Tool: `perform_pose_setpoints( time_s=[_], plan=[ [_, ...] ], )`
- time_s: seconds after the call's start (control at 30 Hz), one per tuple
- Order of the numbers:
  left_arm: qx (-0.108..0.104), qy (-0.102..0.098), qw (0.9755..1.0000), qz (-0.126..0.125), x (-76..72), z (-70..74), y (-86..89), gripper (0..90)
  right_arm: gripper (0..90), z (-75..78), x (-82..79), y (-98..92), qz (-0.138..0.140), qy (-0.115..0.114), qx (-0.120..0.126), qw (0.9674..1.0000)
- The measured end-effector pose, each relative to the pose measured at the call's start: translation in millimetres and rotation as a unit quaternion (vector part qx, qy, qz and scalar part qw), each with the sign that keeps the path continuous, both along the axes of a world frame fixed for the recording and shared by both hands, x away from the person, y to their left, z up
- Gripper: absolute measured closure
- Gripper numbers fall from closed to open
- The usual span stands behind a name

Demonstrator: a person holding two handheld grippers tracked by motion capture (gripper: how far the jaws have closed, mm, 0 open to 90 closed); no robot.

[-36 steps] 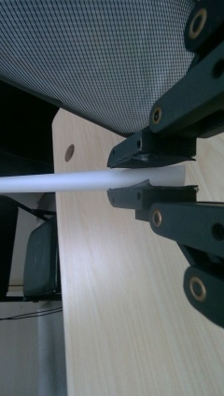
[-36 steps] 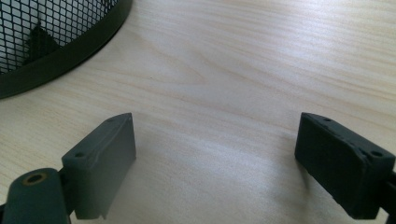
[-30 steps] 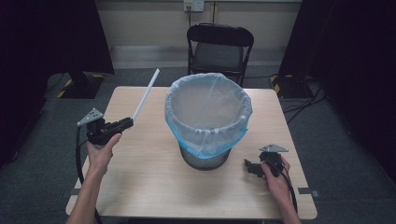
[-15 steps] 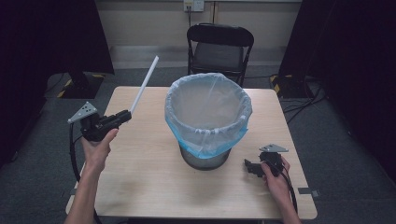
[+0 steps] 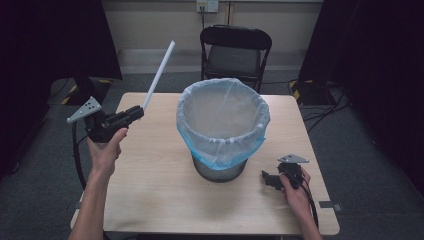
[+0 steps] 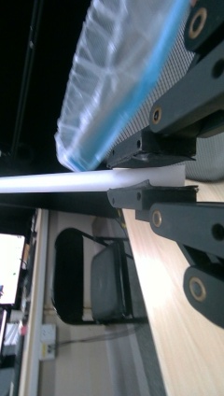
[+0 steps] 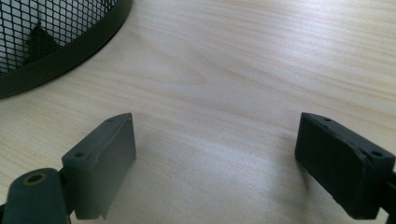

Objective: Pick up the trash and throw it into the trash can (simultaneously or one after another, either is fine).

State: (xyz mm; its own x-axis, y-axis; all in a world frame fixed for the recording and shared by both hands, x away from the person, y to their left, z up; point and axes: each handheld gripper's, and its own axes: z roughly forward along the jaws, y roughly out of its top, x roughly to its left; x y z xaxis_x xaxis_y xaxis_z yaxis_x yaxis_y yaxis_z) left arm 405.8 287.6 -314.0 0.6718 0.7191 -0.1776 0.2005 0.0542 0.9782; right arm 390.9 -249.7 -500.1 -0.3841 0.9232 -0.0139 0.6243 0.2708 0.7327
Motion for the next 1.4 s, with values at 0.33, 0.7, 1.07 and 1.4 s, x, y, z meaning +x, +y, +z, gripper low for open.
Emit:
perform_pose_setpoints(
  time_s=[0.33,0.7,1.07,1.4],
  plan=[
    [0.001,-0.021,0.9994,-0.029,1.8,22.7,-20.9,79.8,11.4,0.0,0.0,0.0,0.0,0.0,0.0,1.0],
    [0.005,-0.049,0.9973,-0.053,5.3,47.2,-44.9,79.8,11.4,0.0,0.0,0.0,0.0,0.0,0.0,1.0],
    [0.01,-0.059,0.9948,-0.082,8.4,59.2,-71.3,79.8,11.4,0.0,0.1,0.0,0.0,0.0,0.0,1.0],
    [0.006,-0.059,0.9915,-0.116,11.2,68.5,-96.3,79.7,11.3,0.2,0.2,0.0,0.001,0.002,0.001,1.0]
  ],
)
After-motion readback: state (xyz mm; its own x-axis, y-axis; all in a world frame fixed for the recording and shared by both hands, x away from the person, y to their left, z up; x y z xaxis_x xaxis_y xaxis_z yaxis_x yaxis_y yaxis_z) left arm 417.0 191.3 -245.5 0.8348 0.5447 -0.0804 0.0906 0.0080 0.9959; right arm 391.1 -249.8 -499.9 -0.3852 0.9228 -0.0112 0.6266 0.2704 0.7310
